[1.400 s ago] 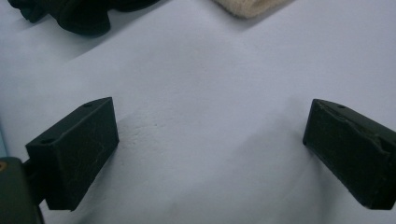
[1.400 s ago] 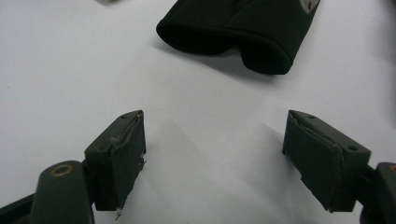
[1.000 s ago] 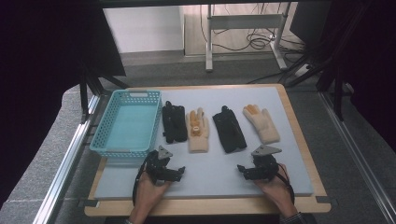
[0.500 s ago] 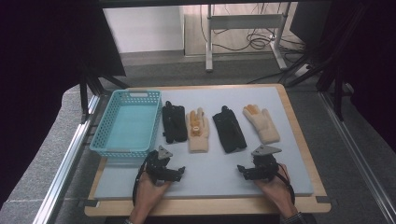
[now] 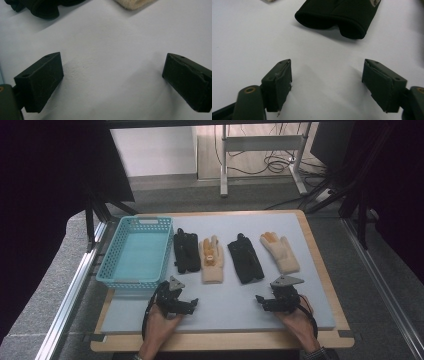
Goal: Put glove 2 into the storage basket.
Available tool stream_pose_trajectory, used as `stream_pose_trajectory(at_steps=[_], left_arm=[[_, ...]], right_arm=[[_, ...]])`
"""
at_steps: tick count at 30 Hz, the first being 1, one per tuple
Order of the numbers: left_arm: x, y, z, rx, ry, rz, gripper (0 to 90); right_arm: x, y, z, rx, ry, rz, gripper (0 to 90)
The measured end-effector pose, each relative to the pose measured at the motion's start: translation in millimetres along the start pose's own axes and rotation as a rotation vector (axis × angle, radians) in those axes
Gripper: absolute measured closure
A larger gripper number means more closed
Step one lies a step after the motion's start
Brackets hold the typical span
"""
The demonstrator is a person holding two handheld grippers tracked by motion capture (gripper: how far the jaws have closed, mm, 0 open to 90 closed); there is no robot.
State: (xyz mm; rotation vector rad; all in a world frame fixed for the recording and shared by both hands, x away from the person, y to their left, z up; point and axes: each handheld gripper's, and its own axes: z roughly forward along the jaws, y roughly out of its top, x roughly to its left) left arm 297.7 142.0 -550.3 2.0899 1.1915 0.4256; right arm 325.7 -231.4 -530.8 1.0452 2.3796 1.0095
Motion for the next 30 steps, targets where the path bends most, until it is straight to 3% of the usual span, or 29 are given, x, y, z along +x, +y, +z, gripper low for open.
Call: stream_pose_trajectory(at_steps=[12, 27, 30], left_arm=[[0.1, 0.0, 0.0, 0.000, 0.000, -0.001, 3.5], [0.1, 0.0, -0.1, 0.001, 0.000, -0.001, 3.5], [0.1, 0.0, -0.1, 0.001, 0.000, 0.000, 3.5]], right_arm=[[-11.3, 9.6, -7.7, -0.034, 0.001, 0.056, 26.9], [-24.0, 43.3, 0.8, -0.038, 0.027, 0.023, 39.2], [-31.0, 54.4, 6.2, -0.043, 0.031, 0.024, 46.7]])
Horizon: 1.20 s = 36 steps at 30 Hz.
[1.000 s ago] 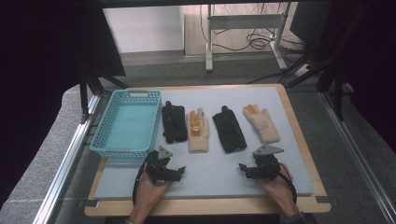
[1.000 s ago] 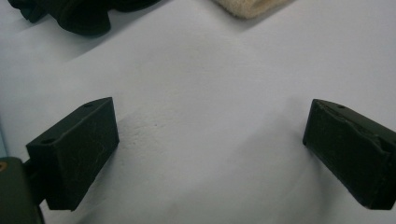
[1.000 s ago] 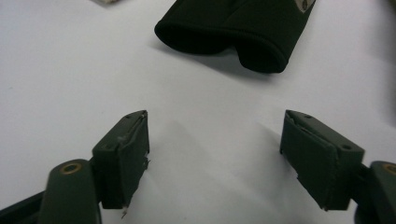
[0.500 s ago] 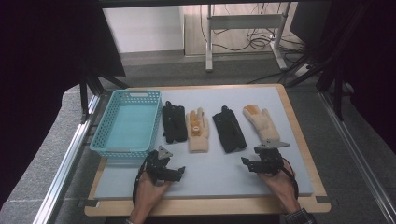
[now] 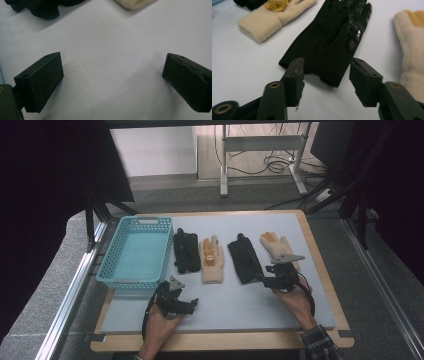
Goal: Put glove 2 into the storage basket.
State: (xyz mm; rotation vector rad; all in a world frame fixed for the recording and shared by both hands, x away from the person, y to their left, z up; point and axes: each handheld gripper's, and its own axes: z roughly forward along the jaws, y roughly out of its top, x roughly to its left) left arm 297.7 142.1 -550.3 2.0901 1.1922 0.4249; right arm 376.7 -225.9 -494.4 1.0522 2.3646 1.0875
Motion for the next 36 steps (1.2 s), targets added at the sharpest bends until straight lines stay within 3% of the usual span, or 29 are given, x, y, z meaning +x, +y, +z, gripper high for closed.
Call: stream_pose_trajectory(at_steps=[7, 14, 18, 25, 29, 32, 34, 36], left_arm=[[0.0, 0.0, 0.0, 0.000, 0.000, 0.000, 3.5], [-0.1, -0.1, 0.1, -0.001, 0.000, -0.001, 3.5], [-0.1, -0.1, 0.1, -0.002, -0.001, -0.002, 3.5], [0.2, 0.0, -0.1, 0.001, -0.001, 0.002, 3.5], [0.2, -0.1, -0.1, 0.001, -0.001, 0.003, 3.5], [0.2, 0.0, -0.1, 0.001, -0.001, 0.003, 3.5], [0.2, -0.1, -0.1, 0.001, -0.001, 0.003, 3.5], [0.2, -0.1, -0.1, 0.001, -0.001, 0.003, 3.5]], right_arm=[[-8.9, 24.1, 15.4, 0.012, -0.020, -0.037, 53.0], [-20.1, 44.0, 40.7, 0.021, -0.039, -0.032, 43.3], [-26.0, 51.1, 56.9, 0.024, -0.026, -0.017, 39.1], [-27.4, 61.1, 81.3, 0.053, -0.037, -0.047, 37.1], [-28.1, 60.7, 98.5, 0.152, -0.064, -0.086, 49.0], [-31.7, 61.6, 98.5, 0.161, -0.027, -0.015, 66.8], [-29.3, 62.2, 96.9, 0.170, -0.010, -0.016, 78.1], [-25.9, 63.7, 94.1, 0.179, -0.013, -0.018, 80.6]])
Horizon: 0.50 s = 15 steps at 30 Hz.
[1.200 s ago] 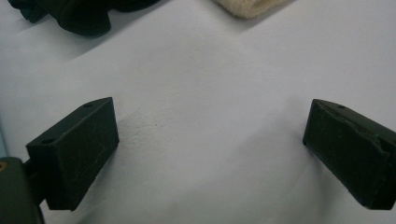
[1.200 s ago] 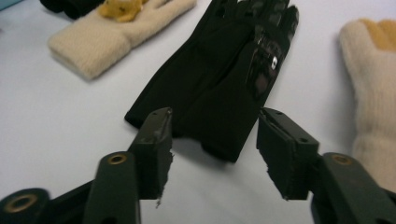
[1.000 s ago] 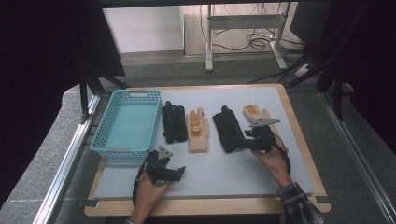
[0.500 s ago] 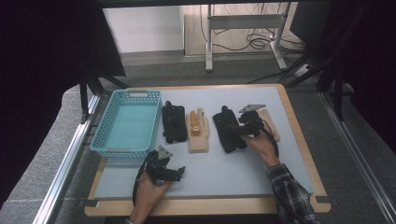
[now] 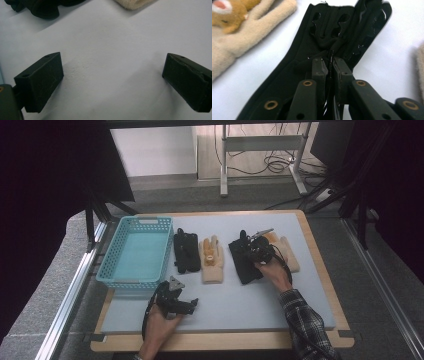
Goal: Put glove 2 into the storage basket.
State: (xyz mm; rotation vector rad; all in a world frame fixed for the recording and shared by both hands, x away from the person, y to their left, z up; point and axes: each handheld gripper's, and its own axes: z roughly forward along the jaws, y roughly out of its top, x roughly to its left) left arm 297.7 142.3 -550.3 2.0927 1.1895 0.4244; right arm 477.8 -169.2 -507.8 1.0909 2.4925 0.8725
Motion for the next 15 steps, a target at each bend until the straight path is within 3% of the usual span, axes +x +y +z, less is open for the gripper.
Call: stream_pose_trajectory(at_steps=[5, 8, 15], left_arm=[[0.1, 0.0, 0.0, 0.001, 0.000, 0.001, 3.5], [0.1, 0.1, -0.1, 0.002, 0.000, 0.001, 3.5], [-0.2, 0.0, 0.2, -0.003, 0.000, -0.003, 3.5]], right_arm=[[7.4, 0.2, -22.4, -0.062, 0.056, 0.037, 81.2], [15.5, -1.7, -38.7, -0.096, 0.075, 0.029, 81.2], [49.7, -13.8, -72.6, -0.147, 0.132, 0.008, 81.0]])
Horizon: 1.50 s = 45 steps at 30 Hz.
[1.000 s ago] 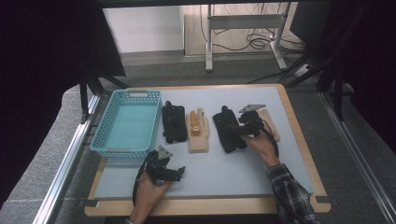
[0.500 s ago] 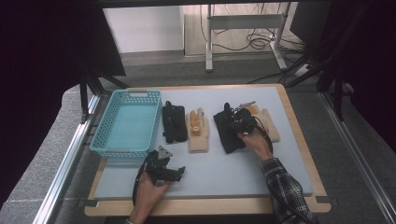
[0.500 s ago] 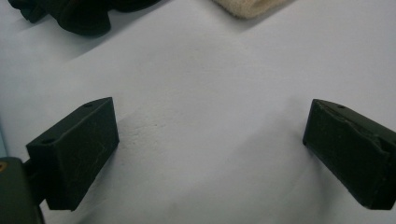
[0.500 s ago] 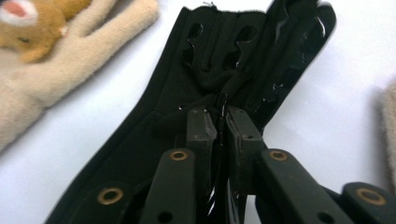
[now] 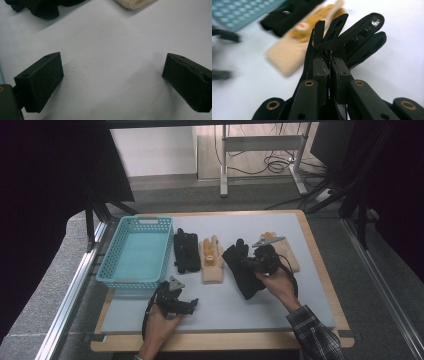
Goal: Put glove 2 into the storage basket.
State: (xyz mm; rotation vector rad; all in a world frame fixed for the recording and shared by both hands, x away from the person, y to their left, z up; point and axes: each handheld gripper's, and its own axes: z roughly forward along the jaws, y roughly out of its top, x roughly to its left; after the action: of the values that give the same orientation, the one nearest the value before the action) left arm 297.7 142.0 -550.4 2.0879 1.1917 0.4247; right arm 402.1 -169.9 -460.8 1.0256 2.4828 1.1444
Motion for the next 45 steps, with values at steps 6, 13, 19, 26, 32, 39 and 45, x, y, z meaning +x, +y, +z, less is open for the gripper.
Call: stream_pose_trajectory(at_steps=[6, 13, 19, 26, 32, 39, 45], left_arm=[[-0.1, -0.1, 0.1, -0.002, 0.002, -0.001, 3.5], [-0.3, -0.1, 0.1, -0.002, 0.001, -0.003, 3.5], [0.2, 0.0, -0.3, 0.004, 0.001, 0.003, 3.5], [0.1, 0.0, -0.3, 0.003, 0.001, 0.003, 3.5], [-0.1, -0.1, 0.0, 0.000, 0.001, -0.001, 3.5], [0.1, -0.1, -0.2, 0.003, 0.001, 0.002, 3.5], [-0.3, -0.1, 0.1, -0.002, 0.001, -0.003, 3.5]], right_arm=[[39.4, -18.9, -24.6, -0.010, -0.005, -0.048, 80.4], [41.7, -62.7, -15.1, 0.042, -0.045, -0.027, 73.9], [30.6, -73.1, -26.6, 0.011, -0.043, -0.027, 48.0], [6.7, -93.2, -43.8, 0.018, -0.115, -0.026, 52.1], [11.3, -114.9, -38.7, 0.069, -0.104, -0.093, 75.4], [38.5, -122.0, -34.4, 0.058, -0.018, -0.127, 76.7], [52.1, -121.2, -35.3, 0.049, 0.021, -0.144, 72.7]])
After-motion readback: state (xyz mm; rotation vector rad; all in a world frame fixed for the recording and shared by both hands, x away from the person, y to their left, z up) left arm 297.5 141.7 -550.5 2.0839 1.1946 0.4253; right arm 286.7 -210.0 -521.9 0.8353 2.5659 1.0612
